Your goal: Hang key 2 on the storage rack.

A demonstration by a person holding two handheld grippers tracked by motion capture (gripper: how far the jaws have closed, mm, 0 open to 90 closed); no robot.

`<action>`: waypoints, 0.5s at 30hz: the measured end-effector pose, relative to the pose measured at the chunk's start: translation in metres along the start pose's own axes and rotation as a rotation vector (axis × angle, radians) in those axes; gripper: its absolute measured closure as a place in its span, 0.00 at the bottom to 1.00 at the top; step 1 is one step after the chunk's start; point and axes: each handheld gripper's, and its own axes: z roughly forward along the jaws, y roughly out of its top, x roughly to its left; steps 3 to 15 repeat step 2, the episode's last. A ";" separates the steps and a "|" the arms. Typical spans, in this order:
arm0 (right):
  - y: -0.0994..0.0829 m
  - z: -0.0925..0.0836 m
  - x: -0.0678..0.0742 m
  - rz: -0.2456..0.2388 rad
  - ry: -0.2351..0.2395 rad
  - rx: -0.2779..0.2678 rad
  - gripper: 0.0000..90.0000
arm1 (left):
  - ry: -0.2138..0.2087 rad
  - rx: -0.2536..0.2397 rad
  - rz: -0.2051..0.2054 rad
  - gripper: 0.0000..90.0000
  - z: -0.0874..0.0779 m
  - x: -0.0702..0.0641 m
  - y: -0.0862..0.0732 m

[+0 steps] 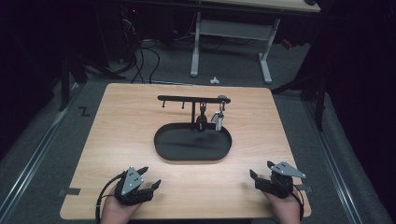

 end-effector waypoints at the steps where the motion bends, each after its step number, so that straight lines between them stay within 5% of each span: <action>1: 0.001 -0.001 0.001 0.000 -0.008 -0.002 0.21 | 0.002 -0.006 -0.001 0.37 -0.001 0.000 0.001; 15: 0.001 -0.002 0.001 0.000 -0.012 -0.006 0.22 | 0.000 -0.014 -0.009 0.37 -0.002 0.001 0.001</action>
